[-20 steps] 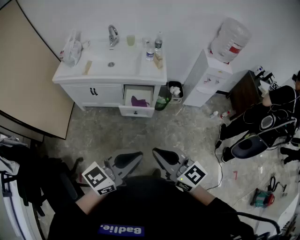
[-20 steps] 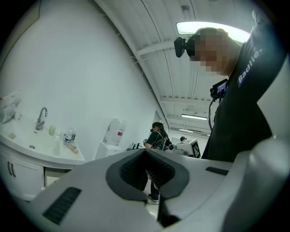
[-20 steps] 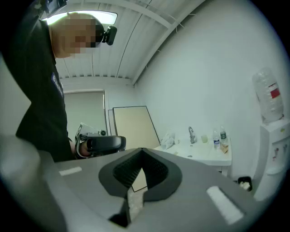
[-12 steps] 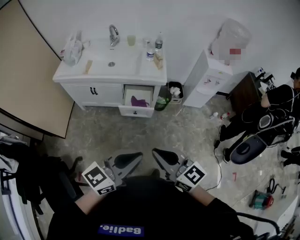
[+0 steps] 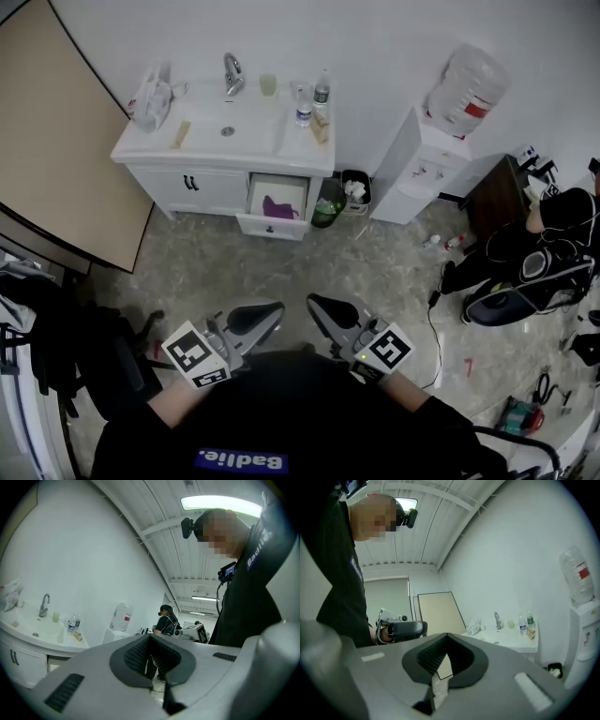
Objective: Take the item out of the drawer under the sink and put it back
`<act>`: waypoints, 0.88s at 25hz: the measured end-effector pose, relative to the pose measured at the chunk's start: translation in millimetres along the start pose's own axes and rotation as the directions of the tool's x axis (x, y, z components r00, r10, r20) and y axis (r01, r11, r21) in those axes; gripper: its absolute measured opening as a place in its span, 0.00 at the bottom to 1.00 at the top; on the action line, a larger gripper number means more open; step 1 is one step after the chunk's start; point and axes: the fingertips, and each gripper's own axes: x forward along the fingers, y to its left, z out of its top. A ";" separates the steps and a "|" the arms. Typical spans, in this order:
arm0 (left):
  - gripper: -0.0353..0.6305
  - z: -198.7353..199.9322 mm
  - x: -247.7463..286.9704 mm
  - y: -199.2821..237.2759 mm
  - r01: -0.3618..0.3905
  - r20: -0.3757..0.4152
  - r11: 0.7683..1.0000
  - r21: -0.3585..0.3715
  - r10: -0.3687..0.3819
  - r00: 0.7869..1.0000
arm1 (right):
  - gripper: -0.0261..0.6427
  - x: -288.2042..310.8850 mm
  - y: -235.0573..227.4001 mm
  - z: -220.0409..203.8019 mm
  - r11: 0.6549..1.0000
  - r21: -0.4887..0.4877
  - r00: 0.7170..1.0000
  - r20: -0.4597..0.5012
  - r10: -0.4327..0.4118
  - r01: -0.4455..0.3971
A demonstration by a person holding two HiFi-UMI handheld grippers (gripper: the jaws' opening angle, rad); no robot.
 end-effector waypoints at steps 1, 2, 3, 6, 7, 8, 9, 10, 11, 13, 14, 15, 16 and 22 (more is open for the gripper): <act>0.04 0.0 4.4 -0.4 -0.011 0.003 1.000 0.003 0.011 1.000 | 0.03 -3.1 -4.9 0.4 1.000 0.002 1.000 0.001 0.004 -0.004; 0.04 -0.4 8.7 -1.0 -0.022 0.006 1.000 0.007 0.022 1.000 | 0.03 -6.2 -9.7 0.0 1.000 0.004 1.000 -0.001 0.009 -0.009; 0.04 -1.2 12.8 -1.5 -0.033 0.009 0.999 0.010 0.033 0.999 | 0.03 -9.1 -14.8 -1.3 1.000 0.008 1.000 -0.006 0.015 -0.015; 0.03 -4.1 21.6 0.8 -0.066 0.010 0.998 0.020 0.066 0.998 | 0.03 -13.1 -30.6 -8.5 0.999 0.024 0.999 -0.022 0.029 -0.028; 0.04 -4.7 22.6 3.5 -0.076 0.008 0.997 0.022 0.076 0.997 | 0.03 -12.1 -34.6 -11.0 0.999 0.028 0.999 -0.028 0.034 -0.033; 0.04 -5.1 22.8 7.5 -0.086 0.006 0.996 0.023 0.086 0.996 | 0.03 -9.8 -38.0 -12.9 0.999 0.031 0.999 -0.033 0.038 -0.037; 0.04 -5.1 22.9 13.0 -0.094 0.005 0.995 0.022 0.094 0.996 | 0.03 -6.6 -41.4 -14.2 0.999 0.032 0.998 -0.037 0.042 -0.041; 0.04 -4.4 23.4 19.6 -0.100 0.005 0.995 0.020 0.100 0.995 | 0.03 -2.6 -45.6 -14.6 0.999 0.029 0.998 -0.040 0.044 -0.043; 0.03 -3.0 24.7 27.3 -0.103 0.008 0.994 0.019 0.103 0.995 | 0.03 1.9 -51.2 -14.3 0.999 0.026 0.998 -0.043 0.044 -0.043; 0.03 1.9 29.6 45.4 -0.102 0.017 0.995 0.020 0.102 0.995 | 0.03 13.2 -66.1 -12.2 0.999 0.020 0.998 -0.048 0.033 -0.032; 0.04 5.3 32.3 56.1 -0.099 0.023 0.995 0.021 0.098 0.995 | 0.03 20.5 -74.5 -11.2 1.000 0.019 0.998 -0.051 0.024 -0.023; 0.04 9.0 34.6 68.1 -0.093 0.030 0.995 0.021 0.093 0.995 | 0.03 29.5 -82.9 -10.8 1.000 0.018 0.998 -0.054 0.015 -0.014; 0.04 12.8 36.2 81.5 -0.087 0.035 0.996 0.022 0.086 0.996 | 0.03 40.4 -91.0 -11.3 1.000 0.017 0.998 -0.060 0.006 -0.005; 0.04 35.6 35.3 189.1 -0.053 0.046 0.998 0.012 0.053 0.998 | 0.03 134.9 -144.4 -18.7 0.999 0.017 0.989 -0.138 -0.043 0.046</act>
